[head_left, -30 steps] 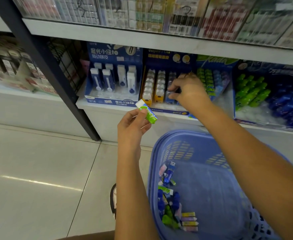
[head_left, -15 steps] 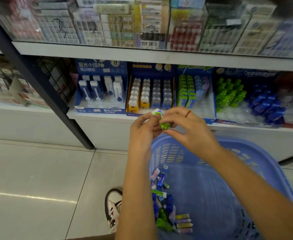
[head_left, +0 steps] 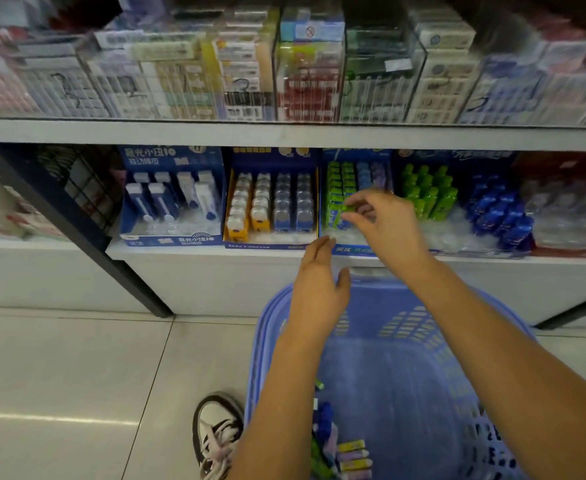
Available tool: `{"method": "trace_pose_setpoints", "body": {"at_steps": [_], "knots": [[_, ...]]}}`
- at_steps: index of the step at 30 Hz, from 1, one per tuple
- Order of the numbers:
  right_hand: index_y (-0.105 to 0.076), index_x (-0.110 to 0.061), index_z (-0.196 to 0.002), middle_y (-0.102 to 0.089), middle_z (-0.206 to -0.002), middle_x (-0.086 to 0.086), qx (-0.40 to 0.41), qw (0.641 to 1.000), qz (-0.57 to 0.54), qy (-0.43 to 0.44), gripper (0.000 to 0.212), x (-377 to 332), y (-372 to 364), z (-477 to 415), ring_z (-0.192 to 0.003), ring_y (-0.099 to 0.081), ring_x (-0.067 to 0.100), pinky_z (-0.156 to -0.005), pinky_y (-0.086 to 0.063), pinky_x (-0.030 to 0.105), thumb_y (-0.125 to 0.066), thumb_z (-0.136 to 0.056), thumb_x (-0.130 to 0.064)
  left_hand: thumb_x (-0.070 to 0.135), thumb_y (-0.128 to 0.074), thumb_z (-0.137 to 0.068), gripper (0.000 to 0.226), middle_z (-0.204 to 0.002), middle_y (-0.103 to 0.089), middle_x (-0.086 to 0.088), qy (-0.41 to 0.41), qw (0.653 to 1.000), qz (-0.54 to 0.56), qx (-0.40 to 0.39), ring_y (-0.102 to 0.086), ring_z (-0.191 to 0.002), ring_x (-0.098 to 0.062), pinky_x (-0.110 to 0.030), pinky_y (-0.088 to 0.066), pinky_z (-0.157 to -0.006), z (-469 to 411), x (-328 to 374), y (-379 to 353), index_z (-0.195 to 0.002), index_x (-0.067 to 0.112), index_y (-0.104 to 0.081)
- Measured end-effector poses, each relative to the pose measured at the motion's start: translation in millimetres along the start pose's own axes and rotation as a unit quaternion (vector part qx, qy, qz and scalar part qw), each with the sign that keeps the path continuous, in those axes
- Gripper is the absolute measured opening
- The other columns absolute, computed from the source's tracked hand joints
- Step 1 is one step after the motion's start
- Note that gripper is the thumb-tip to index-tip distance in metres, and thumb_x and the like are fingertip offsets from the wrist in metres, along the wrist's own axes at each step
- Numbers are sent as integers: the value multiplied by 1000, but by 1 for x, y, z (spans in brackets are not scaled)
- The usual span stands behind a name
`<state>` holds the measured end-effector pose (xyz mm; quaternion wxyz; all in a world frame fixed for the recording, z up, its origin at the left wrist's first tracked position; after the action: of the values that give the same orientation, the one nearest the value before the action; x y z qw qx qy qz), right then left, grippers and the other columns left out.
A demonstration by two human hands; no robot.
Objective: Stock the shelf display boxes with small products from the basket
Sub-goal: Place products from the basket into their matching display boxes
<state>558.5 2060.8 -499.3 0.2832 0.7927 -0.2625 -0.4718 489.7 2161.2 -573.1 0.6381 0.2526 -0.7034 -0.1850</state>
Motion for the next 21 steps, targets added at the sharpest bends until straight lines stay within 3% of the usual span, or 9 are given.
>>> {"method": "trace_pose_setpoints", "body": {"at_steps": [11, 16, 21], "knots": [[-70, -5, -102, -71, -97, 11, -76, 997, 15, 18, 22, -4, -19, -20, -84, -65, 18, -82, -54, 33, -70, -83, -14, 13, -53, -94, 42, -141, -45, 0, -15, 999, 29, 28, -44, -127, -11, 6, -20, -93, -4, -5, 8, -135, 10, -48], [-73, 4, -92, -61, -98, 18, -29, 998, 28, 40, 18, -5, -20, -12, -78, -59, 19, -74, -46, 20, -73, -78, -8, 12, -53, -94, 41, -140, -47, -2, -22, 999, 24, 33, -44, -127, -12, 10, -17, -90, -6, -6, 8, -135, 9, -49], [-72, 6, -96, -61, -102, 22, -29, 997, 49, 57, 21, -13, -19, 0, -86, -62, 28, -79, -44, 20, -69, -83, -10, 14, -53, -95, 42, -142, -46, -5, -33, 999, 20, 15, -43, -130, -15, -4, -24, -99, -5, -1, 10, -136, 7, -47]]}}
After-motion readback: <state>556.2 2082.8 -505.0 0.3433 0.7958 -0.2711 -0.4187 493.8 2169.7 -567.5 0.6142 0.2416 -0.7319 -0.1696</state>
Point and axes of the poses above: each hand's wrist, its own z-axis away from the middle knuckle, its own y-axis out of the back of the hand, x = y × z, the point moved 10 cm from there along -z, towards the middle knuckle
